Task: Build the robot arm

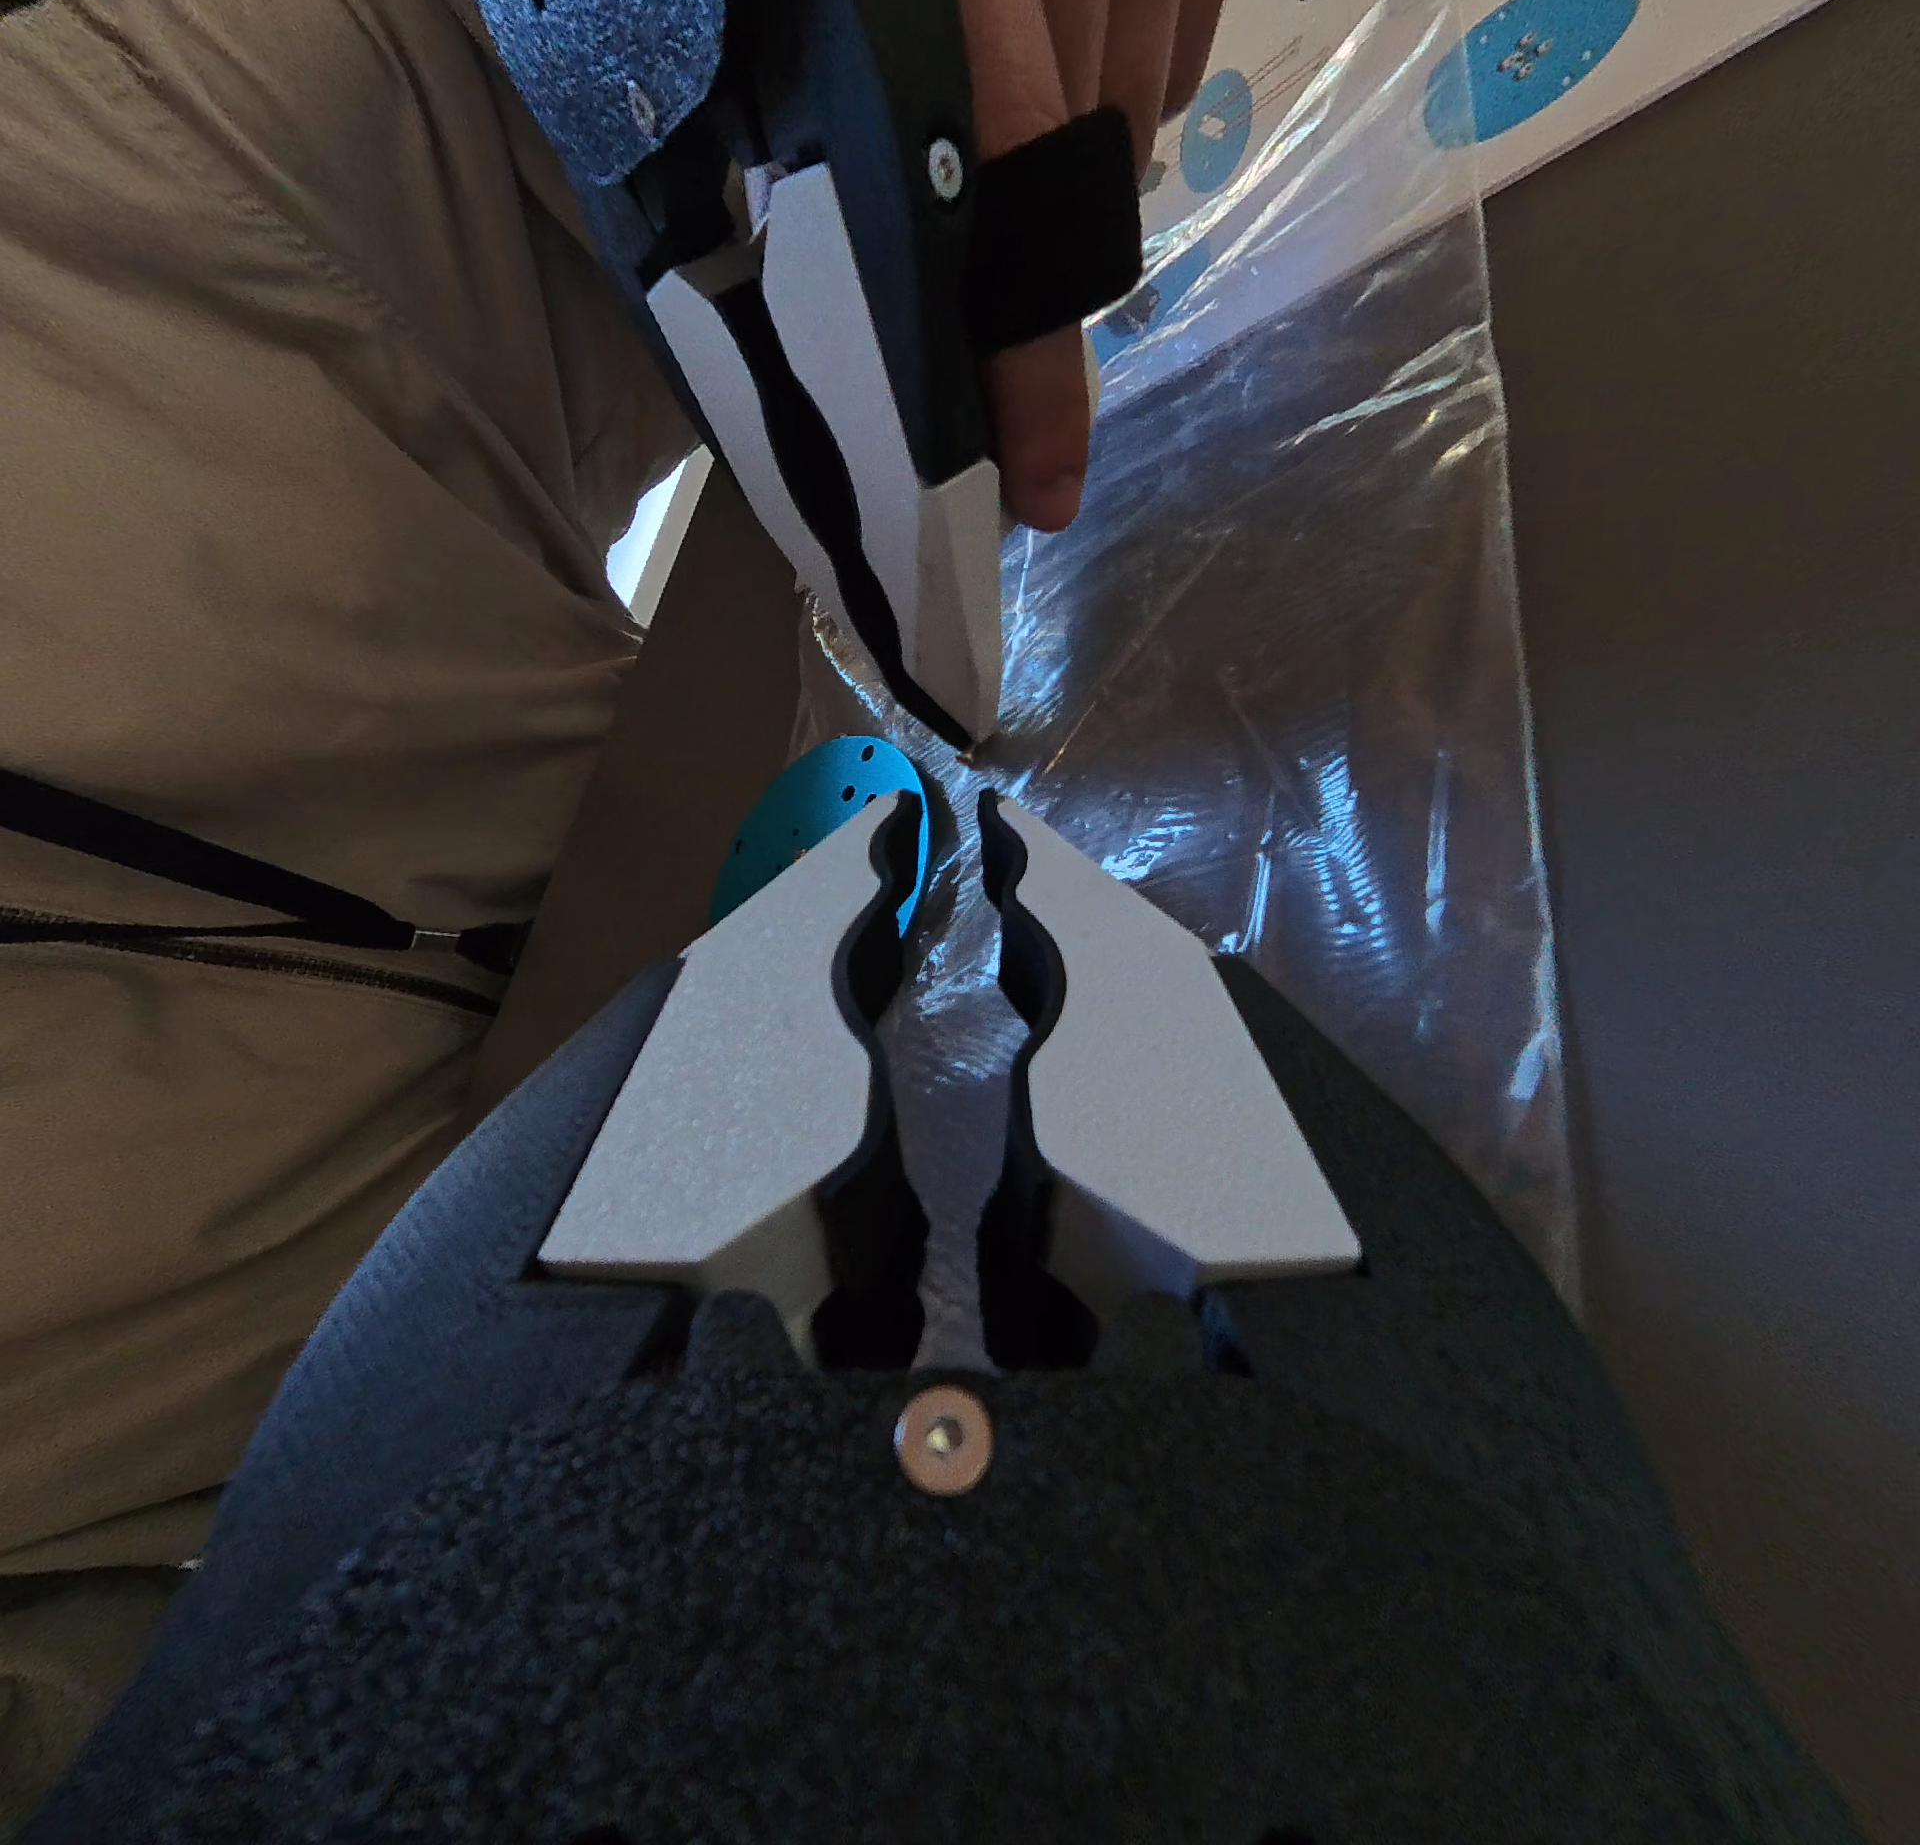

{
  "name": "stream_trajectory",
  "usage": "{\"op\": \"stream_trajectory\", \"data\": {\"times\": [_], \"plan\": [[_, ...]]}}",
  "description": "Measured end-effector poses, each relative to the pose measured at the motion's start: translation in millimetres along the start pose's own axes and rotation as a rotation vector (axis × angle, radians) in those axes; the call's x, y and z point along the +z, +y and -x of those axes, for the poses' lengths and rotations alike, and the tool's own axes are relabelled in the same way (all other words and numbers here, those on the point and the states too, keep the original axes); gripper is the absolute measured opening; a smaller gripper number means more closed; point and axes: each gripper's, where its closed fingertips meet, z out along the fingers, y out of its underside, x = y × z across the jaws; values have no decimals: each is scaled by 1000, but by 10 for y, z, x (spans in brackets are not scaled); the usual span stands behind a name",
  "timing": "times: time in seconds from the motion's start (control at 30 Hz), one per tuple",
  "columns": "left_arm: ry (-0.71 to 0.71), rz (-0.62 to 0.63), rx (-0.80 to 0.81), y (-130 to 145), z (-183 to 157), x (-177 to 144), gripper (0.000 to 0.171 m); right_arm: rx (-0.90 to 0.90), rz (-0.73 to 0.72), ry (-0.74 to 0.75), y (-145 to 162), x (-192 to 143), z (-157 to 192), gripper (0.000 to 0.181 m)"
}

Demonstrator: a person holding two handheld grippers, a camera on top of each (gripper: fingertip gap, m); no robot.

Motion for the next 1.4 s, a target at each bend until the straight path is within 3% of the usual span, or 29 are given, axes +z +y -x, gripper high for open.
{"op": "stream_trajectory", "data": {"times": [0.1, 0.23, 0.3, 0.4, 0.47, 0.7, 0.83, 1.0, 1.13, 1.3, 1.4], "plan": [[-55, -35, -20, -20, 39, 8, 1, -79, -39, 32, -48, -34, 40, 11], [-255, -129, -55, -84, 231, -84, 0, -249, -166, 135, -205, -132, 117, 9], [-375, -245, -87, -218, 310, -227, 0, -209, -182, 157, -223, -165, 121, 10], [-582, -321, -97, -317, 395, -437, 0, -139, -260, 170, -315, -226, 125, 18], [-640, -367, -100, -375, 359, -510, 0, -101, -297, 120, -367, -235, 198, 19], [-705, -381, -65, -432, 250, -544, 0, -40, -262, 56, -352, -142, 252, 14], [-684, -211, -246, -86, 314, -431, 0, -106, -206, 215, -291, -252, 13, 12], [-713, -145, -342, 196, 491, -456, 11, -253, -86, 379, -314, -139, -277, 20], [-579, -184, -539, 366, 605, -379, 28, -361, 10, 501, -282, -36, -406, 17], [-567, -223, -578, 403, 663, -358, 25, -353, 35, 559, -283, 1, -558, 19], [-569, -212, -580, 445, 680, -335, 14, -372, 33, 600, -333, 10, -592, 17]]}}
